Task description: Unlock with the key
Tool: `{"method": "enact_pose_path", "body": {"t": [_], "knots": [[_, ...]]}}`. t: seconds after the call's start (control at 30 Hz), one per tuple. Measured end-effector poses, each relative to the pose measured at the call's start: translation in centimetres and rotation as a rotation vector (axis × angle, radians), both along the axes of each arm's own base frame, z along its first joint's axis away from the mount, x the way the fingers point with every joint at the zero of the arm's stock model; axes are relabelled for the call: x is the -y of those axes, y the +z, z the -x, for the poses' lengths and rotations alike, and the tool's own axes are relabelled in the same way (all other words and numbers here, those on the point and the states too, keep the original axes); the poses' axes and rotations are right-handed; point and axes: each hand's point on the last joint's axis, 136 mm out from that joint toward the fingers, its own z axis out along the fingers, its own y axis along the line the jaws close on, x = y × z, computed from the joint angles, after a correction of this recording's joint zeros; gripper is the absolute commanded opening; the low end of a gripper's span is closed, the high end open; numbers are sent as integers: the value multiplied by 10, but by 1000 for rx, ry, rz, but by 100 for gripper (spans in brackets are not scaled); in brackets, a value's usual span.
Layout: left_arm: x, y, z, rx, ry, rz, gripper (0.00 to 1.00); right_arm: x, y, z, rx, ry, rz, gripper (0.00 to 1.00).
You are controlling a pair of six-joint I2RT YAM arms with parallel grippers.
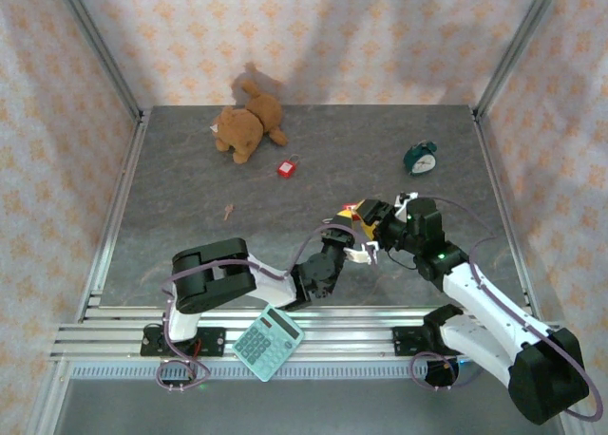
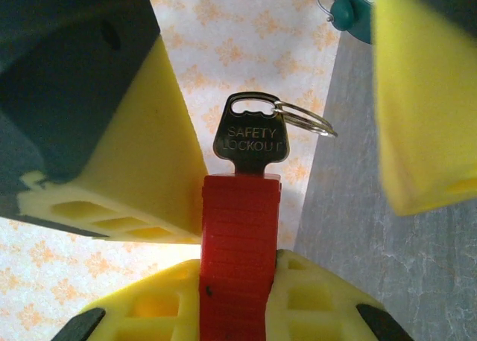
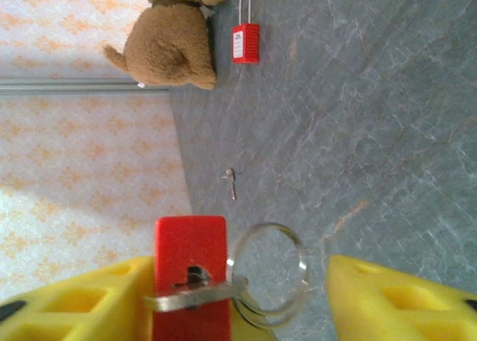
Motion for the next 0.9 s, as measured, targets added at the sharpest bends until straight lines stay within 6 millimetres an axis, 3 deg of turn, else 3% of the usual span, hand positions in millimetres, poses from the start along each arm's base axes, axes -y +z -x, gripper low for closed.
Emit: {"method": "enact_pose_path", "body": {"t": [0.2,0.3,0.5,0.67,0.9], "knots": [[4,-9,1,-4,-4,-21,9,-1,2,-1,0,-4,-13,28],[4,-9,0,-3,0,-17,11,-1,2,0,-1,-4,-13,24],[4,-5,-1,3,7,1,24,0,7,-1,16,-8,-19,20],[3,-4,-1,9,12,-4,51,0,6,-1,15,-11,-15,19],[-7,1,10,5,2,9,72,0,4,0,21,-8,5,18]]}}
